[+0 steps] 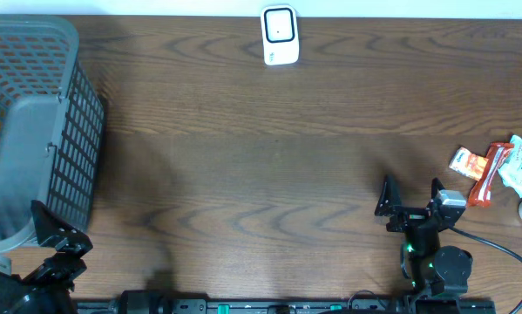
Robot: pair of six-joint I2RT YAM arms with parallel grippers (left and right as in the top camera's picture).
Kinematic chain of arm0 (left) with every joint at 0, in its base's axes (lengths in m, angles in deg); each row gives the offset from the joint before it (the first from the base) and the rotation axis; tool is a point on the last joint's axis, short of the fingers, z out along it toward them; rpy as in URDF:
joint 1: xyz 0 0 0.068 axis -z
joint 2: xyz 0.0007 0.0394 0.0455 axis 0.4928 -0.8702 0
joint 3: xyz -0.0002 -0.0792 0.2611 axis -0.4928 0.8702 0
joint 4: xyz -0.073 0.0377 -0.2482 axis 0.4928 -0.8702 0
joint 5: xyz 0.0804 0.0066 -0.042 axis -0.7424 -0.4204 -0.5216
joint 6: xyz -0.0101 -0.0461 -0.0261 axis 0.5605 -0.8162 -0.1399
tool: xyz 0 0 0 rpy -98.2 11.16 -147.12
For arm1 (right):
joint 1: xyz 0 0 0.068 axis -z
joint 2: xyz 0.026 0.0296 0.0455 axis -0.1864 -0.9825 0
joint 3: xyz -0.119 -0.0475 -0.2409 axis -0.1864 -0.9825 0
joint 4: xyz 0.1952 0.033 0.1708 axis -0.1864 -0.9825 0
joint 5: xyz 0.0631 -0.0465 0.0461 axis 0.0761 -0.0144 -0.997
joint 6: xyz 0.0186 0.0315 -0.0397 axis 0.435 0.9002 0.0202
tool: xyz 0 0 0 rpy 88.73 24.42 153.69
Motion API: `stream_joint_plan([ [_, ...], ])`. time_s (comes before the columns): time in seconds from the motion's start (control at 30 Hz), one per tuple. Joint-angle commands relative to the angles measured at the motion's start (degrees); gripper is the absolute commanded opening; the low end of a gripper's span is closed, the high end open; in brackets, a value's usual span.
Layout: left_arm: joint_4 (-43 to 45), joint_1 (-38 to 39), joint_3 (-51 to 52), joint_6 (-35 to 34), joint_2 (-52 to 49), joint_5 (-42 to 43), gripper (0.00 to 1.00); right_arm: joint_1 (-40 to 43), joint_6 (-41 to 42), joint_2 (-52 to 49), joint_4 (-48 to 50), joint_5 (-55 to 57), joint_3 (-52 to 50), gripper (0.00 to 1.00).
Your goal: Scan the item barcode
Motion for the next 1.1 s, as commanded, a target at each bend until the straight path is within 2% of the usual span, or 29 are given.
stream_joint_plan([
  [0.0,0.02,-0.13,0.22,0.11,0.35,-0.50,0.98,-1.14,0.48,0.37,-0.26,0.55,-0.07,0.99],
  [0.93,-1.49,-0.13,0.26,0.11,0.46,-0.44,0.98,-1.14,0.48,0.37,-0.26,0.55,-0.07,0.99],
  [1.07,-2.67,-0.11,0.72,0.11,0.46,4.81,0.98,-1.14,0.48,0.37,-0.26,0.55,-0.07,0.99],
])
